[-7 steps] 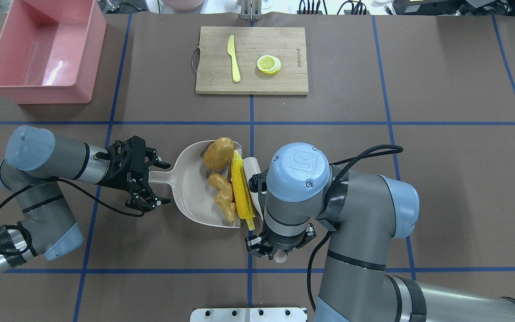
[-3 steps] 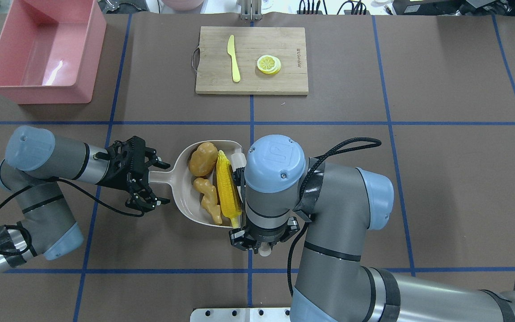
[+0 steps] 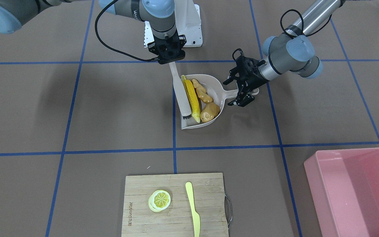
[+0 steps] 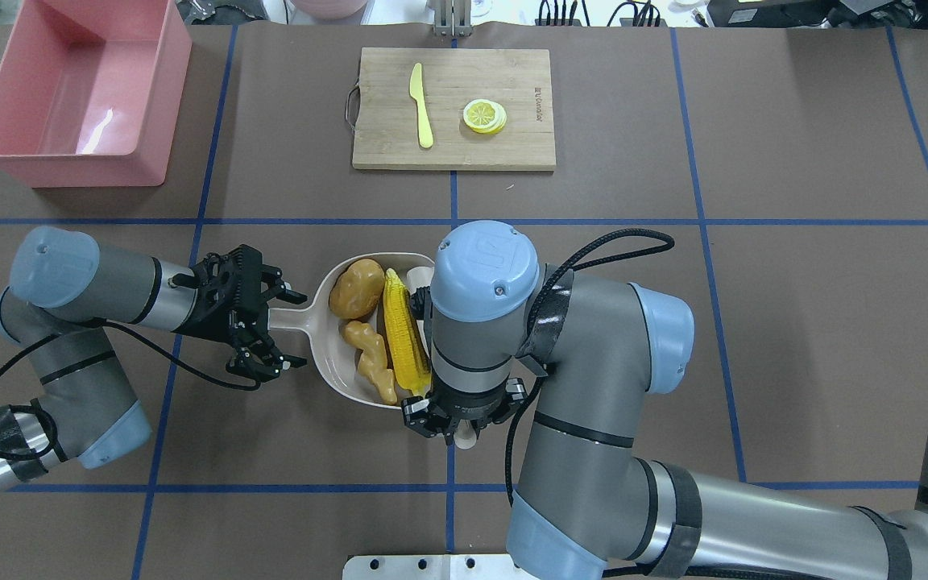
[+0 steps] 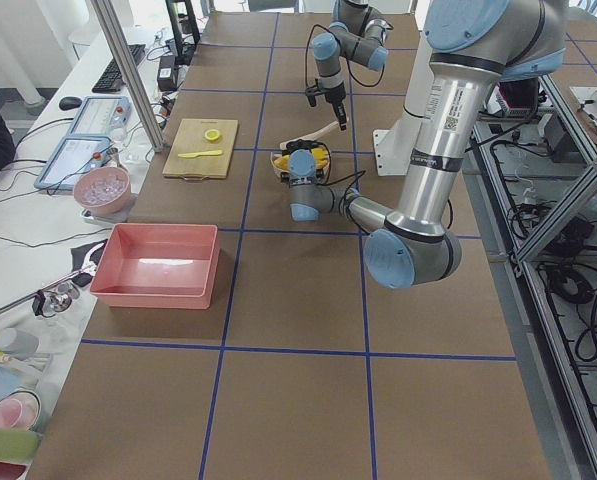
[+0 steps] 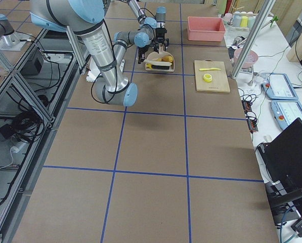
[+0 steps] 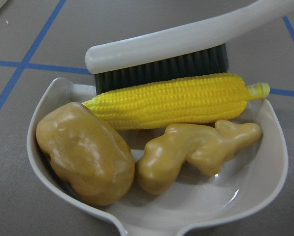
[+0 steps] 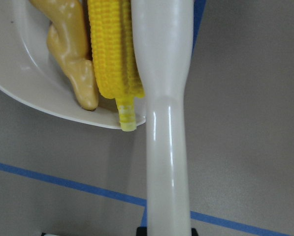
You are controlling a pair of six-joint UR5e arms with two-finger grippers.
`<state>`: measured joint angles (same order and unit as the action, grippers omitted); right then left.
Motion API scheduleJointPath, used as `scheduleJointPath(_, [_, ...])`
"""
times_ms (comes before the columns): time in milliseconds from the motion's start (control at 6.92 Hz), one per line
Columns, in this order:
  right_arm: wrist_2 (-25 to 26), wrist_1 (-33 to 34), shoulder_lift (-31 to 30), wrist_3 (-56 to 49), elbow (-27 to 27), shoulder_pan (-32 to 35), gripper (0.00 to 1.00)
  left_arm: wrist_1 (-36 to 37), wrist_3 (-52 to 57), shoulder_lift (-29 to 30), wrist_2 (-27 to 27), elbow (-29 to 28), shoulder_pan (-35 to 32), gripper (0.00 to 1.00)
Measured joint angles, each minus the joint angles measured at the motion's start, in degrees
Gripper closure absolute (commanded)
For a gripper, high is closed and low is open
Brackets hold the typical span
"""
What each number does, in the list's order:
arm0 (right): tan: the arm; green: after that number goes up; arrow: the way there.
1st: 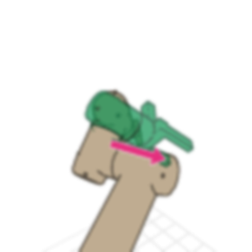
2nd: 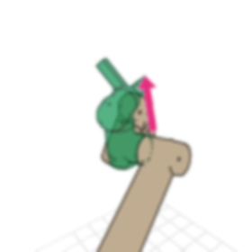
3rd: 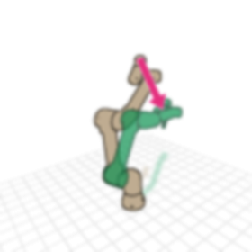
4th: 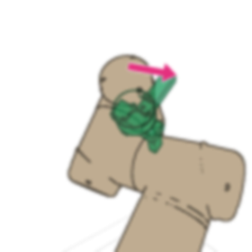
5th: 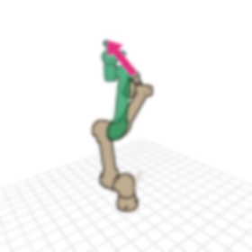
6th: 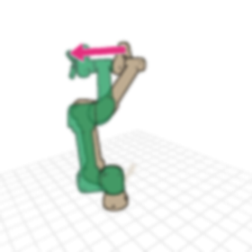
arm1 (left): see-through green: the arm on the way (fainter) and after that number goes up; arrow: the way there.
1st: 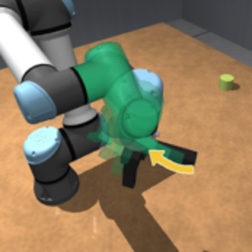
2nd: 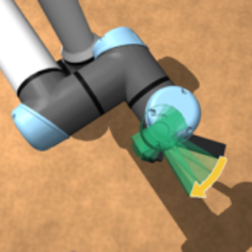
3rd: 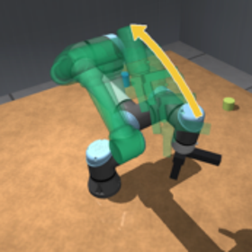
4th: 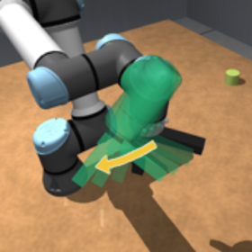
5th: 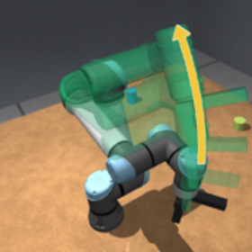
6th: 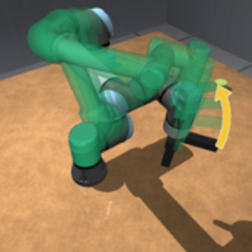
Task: Sweep and dump trash into bin
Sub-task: 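Sweep the brush again, pushing the food deeper into the dustpan, then move the brush back to its start spot with the right gripper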
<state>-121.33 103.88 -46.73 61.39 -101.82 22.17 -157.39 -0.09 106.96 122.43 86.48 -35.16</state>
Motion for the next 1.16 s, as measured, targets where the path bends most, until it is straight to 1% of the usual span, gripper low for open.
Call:
scheduleJointPath(144, [-0.5, -0.2, 0.4, 0.0, 0.7, 0.4, 1.00, 0.0, 0.0, 0.0, 0.0, 0.0, 0.0, 0.02])
scheduleJointPath(289, [-2.1, -0.2, 0.5, -0.3, 0.9, 1.4, 1.00, 0.0, 0.0, 0.0, 0.0, 0.0, 0.0, 0.02])
scheduleJointPath(578, [-6.9, 0.1, -0.6, -1.4, 0.1, 5.2, 1.00, 0.1, 0.0, 0.0, 0.0, 0.0, 0.0, 0.02])
scheduleJointPath(867, [-8.2, 0.5, -4.3, -1.6, -3.8, 7.0, 1.00, 0.1, -0.1, 0.0, 0.0, 0.0, 0.0, 0.02])
scheduleJointPath(1156, [-8.3, 1.1, -9.7, -1.6, -8.4, 8.7, 1.00, 0.1, -0.1, 0.0, 0.0, 0.0, 0.0, 0.02])
